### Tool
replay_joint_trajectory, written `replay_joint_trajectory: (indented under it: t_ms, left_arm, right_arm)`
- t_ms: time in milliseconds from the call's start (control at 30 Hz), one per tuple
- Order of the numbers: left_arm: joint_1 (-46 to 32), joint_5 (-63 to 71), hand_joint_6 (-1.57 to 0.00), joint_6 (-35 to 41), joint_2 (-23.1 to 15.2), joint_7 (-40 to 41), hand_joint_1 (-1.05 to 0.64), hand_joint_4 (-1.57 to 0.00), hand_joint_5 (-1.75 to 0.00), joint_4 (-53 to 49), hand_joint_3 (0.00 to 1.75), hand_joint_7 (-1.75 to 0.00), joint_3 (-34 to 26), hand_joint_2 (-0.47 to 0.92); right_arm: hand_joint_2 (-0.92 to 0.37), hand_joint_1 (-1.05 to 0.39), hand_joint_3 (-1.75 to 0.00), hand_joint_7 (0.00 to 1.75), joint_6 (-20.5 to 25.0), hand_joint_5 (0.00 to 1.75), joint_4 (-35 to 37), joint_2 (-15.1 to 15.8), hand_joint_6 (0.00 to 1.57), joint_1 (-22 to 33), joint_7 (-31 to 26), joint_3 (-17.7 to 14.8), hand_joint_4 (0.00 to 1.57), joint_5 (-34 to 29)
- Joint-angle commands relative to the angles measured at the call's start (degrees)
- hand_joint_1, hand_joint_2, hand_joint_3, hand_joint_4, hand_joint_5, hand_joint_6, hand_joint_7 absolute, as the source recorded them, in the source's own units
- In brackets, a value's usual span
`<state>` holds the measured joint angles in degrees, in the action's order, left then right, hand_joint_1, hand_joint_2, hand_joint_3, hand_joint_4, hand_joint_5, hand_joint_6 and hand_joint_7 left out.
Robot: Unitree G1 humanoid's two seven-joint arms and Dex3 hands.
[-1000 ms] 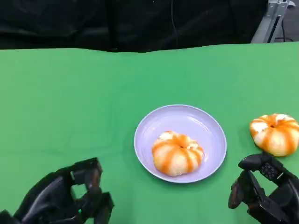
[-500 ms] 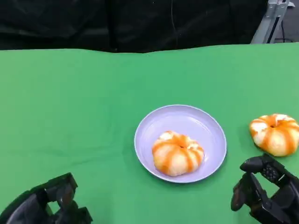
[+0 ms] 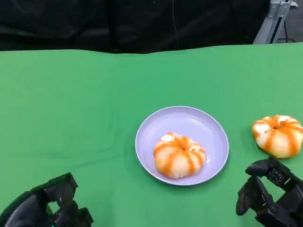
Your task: Grasp the bread from the table and place it into the plate.
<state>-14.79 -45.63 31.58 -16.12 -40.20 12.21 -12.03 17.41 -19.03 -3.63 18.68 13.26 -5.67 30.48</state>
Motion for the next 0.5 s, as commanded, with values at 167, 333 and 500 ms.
replay_joint_trajectory:
  t_ms: [167,333,500]
  left_arm:
    - [0.7,-0.6,-0.79,0.2,0.9,1.1,-0.13,-1.0,-1.75,0.3,1.36,-1.75,-0.5,0.52]
    - [0.8,-1.4,-0.79,0.7,2.0,2.4,-0.16,-1.0,-1.75,0.7,1.33,-1.75,-0.9,0.5]
    - [1.3,-2.5,-0.77,1.5,2.9,2.7,-0.16,-0.98,-1.75,0.0,1.33,-1.75,-1.5,0.52]
  right_arm:
    - [-0.55,-0.16,-1.09,1.43,0.2,1.75,-0.9,0.9,0.82,0.2,-0.3,-0.3,0.83,0.3]
    - [-0.55,-0.15,-1.09,1.42,0.0,1.75,-0.9,0.9,0.83,0.2,-0.2,-0.5,0.84,0.3]
    - [-0.55,-0.15,-1.08,1.42,0.5,1.75,-1.1,1.2,0.82,0.4,0.0,-0.8,0.83,0.9]
